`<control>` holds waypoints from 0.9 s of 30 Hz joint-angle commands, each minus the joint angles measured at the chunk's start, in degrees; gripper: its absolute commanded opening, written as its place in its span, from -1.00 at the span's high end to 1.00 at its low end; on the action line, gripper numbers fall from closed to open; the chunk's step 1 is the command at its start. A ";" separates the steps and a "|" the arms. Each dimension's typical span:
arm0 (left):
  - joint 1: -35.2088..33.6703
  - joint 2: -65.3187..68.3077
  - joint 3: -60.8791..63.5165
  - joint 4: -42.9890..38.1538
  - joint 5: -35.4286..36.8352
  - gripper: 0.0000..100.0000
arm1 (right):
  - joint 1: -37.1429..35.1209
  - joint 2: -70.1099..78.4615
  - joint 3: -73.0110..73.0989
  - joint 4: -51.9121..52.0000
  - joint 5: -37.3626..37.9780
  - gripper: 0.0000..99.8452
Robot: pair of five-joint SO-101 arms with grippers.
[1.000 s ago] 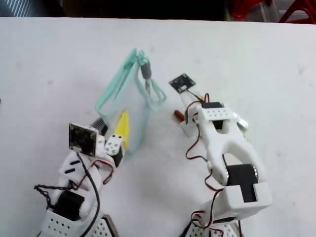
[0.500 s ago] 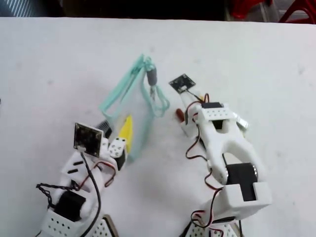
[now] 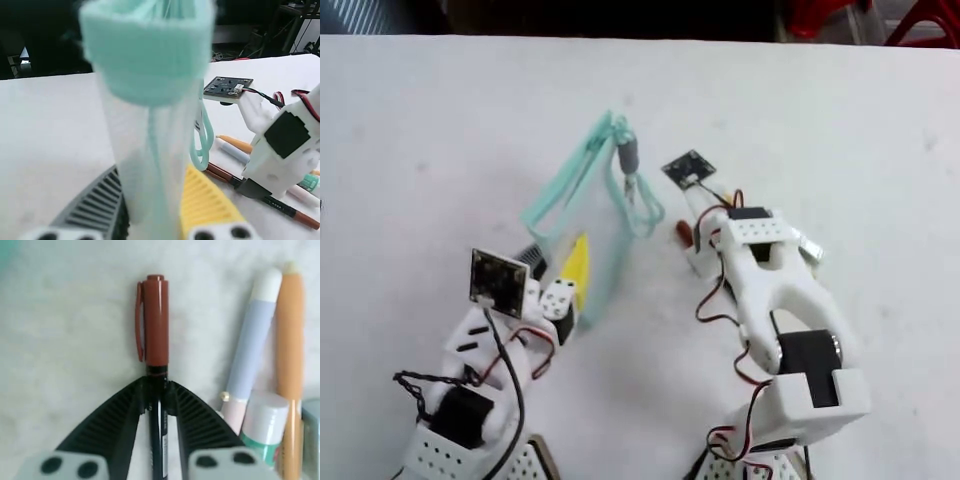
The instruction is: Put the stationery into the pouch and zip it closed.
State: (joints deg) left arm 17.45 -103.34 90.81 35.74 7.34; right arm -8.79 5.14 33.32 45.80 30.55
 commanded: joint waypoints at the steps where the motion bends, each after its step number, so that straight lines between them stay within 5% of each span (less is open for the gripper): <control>1: 0.84 -0.31 -3.96 2.73 0.35 0.88 | 0.48 -0.13 -2.11 0.48 0.18 0.78; 7: 0.84 -0.31 -3.96 2.73 0.35 0.88 | 0.31 -0.13 -2.11 0.48 0.70 0.98; 27: 1.71 -0.31 -3.60 2.81 0.35 0.88 | 1.63 -0.57 -1.93 0.57 0.18 0.97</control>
State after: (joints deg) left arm 17.45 -103.43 90.20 38.20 7.34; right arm -8.44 5.14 33.32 45.80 30.73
